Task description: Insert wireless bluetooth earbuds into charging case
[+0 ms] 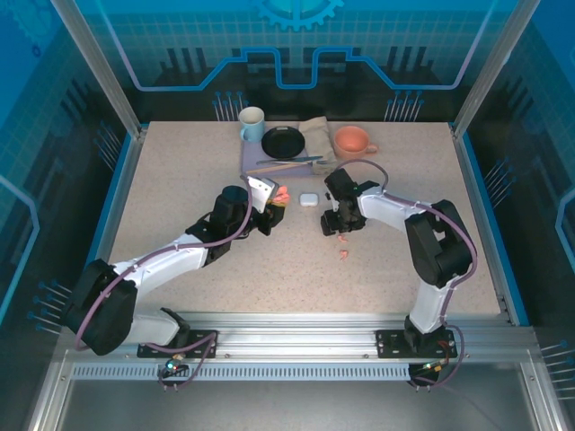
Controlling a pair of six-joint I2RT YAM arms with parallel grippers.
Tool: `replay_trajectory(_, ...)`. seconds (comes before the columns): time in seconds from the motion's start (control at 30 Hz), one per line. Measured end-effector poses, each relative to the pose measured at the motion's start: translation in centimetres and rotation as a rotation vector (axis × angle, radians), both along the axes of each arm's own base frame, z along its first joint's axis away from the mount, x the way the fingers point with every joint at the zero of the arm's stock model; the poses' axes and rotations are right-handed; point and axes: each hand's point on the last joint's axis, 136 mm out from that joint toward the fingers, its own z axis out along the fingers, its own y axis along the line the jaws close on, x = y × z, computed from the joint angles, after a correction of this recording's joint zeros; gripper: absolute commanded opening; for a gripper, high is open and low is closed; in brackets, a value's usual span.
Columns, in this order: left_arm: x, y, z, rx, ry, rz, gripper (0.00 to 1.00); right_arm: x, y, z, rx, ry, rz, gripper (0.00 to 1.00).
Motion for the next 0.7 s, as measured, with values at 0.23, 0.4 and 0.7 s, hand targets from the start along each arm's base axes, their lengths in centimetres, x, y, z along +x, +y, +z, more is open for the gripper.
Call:
replay_trajectory(0.23, 0.0, 0.0, 0.0, -0.001, 0.001, -0.002, 0.0, -0.6, 0.0, -0.6, -0.007, 0.031, 0.025, 0.57)
replay_trajectory(0.4, 0.0, -0.1, 0.0, -0.002, 0.002, -0.005, 0.0, -0.9, -0.1, -0.7, -0.016, 0.042, 0.032, 0.55)
replay_trajectory(0.7, 0.0, -0.1, 0.0, -0.002, 0.002, -0.005, 0.0, -1.3, -0.6, -1.3, -0.043, 0.065, 0.045, 0.52)
